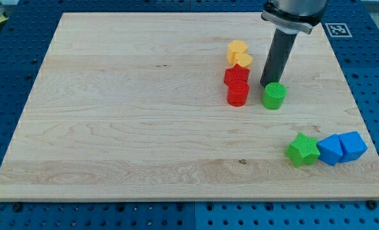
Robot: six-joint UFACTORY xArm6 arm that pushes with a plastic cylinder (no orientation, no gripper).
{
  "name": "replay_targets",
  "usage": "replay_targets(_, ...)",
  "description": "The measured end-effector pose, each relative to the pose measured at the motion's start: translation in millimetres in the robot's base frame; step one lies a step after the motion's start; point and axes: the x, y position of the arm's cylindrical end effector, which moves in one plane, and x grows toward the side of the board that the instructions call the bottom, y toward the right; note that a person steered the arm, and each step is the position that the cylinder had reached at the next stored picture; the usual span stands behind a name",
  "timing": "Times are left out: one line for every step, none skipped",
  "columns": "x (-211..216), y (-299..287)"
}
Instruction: Place the green circle left to the green star
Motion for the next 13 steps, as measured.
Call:
replay_targets(12.7,2.0)
replay_targets(27.7,9.5)
replay_targets(41.5,10.2)
replay_targets(41.5,23.7)
replay_targets(55.5,33.1)
replay_targets(72.3,17.2)
replay_targets(74.4,10.6)
replay_targets(74.4,-14.5)
replay_targets(74.4,-43.8)
replay_targets(76.3,-54.7)
replay_targets(86.9,-56.1)
replay_targets(87.2,-55.5)
replay_targets(84.6,-55.0)
